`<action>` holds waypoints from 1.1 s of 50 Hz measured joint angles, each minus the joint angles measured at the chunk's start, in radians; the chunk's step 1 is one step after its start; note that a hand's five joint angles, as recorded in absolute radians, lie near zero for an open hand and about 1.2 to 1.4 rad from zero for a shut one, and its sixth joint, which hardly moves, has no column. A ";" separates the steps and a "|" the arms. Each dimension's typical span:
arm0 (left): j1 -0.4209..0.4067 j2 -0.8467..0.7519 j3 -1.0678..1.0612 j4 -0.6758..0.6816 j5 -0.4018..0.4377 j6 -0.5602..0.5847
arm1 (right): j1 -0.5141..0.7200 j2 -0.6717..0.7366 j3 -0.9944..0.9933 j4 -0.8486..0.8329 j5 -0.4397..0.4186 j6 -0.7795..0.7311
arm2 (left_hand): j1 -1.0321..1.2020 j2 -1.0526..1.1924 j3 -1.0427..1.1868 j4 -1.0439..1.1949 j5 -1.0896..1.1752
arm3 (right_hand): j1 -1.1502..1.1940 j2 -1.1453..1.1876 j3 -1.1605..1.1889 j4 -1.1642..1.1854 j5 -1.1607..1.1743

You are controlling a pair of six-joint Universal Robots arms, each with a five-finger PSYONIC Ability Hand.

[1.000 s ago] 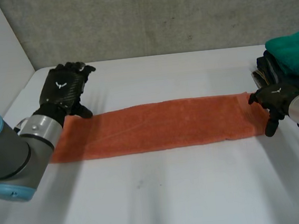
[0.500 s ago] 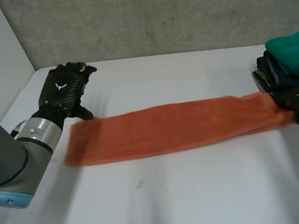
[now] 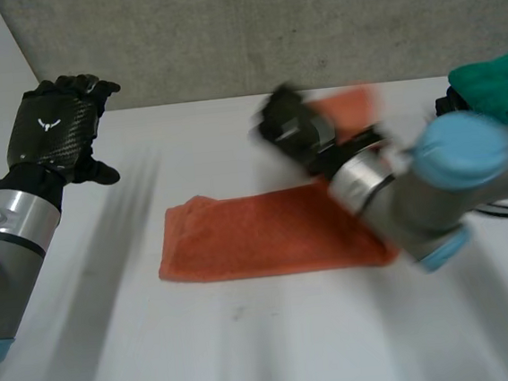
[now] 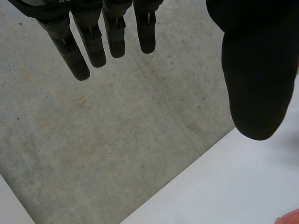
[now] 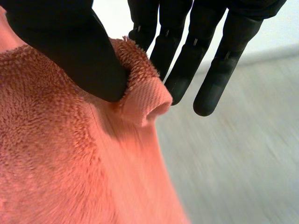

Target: Fold the laundry.

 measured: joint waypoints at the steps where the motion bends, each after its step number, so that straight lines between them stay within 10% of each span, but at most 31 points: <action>1: 0.000 0.001 -0.003 0.000 0.000 0.000 | 0.034 0.032 -0.020 -0.002 -0.019 0.000 | 0.000 0.000 0.000 0.000 0.000 | 0.000 0.000 0.000 0.000 0.000; 9: -0.009 -0.002 -0.021 0.004 0.001 0.000 | 0.189 0.249 -0.161 0.065 -0.061 0.000 | 0.000 0.000 0.000 -0.002 -0.009 | -0.224 -0.261 -0.260 -0.262 -0.229; 12: -0.013 -0.008 -0.016 0.006 0.002 0.001 | 0.191 0.220 -0.154 0.092 0.017 0.033 | 0.000 0.000 0.000 -0.002 -0.009 | -0.768 -0.818 -0.801 -0.805 -0.806; 17: -0.020 -0.015 -0.003 0.012 0.005 0.002 | 0.173 0.116 -0.100 0.122 0.196 0.193 | 0.000 0.000 0.000 -0.002 -0.009 | -0.888 -0.969 -0.982 -0.988 -0.951; 26: -0.066 -0.045 0.027 0.017 0.004 0.003 | 0.055 -0.039 0.014 0.395 0.383 0.552 | 0.000 0.000 0.000 -0.004 -0.009 | -0.888 -0.969 -0.982 -0.988 -0.951; 34: -0.104 -0.084 0.030 0.018 0.002 0.006 | -0.096 -0.011 0.100 0.512 0.383 0.507 | 0.000 0.000 0.000 -0.004 -0.009 | -0.712 -0.787 -0.795 -0.808 -0.773; 38: -0.109 -0.090 0.031 0.019 0.002 0.006 | -0.123 -0.005 0.118 0.497 0.391 0.480 | 0.000 0.000 0.000 -0.004 -0.009 | -0.502 -0.567 -0.579 -0.585 -0.572; 40: -0.114 -0.092 0.032 0.019 0.002 0.007 | -0.148 -0.010 0.140 0.428 0.424 0.460 | 0.000 0.000 0.000 -0.004 -0.009 | -0.161 -0.096 -0.096 -0.114 -0.138; 48: -0.134 -0.075 0.041 0.020 0.000 0.011 | -0.117 -0.110 0.177 0.161 0.470 0.388 | 0.000 0.000 0.000 -0.004 -0.009 | -0.080 -0.053 -0.029 -0.003 -0.054; 55: -0.145 -0.060 0.049 0.018 -0.013 0.008 | 0.102 -0.035 0.087 0.118 0.317 0.294 | 0.000 0.000 0.000 -0.004 -0.009 | -0.080 -0.053 -0.010 -0.002 -0.036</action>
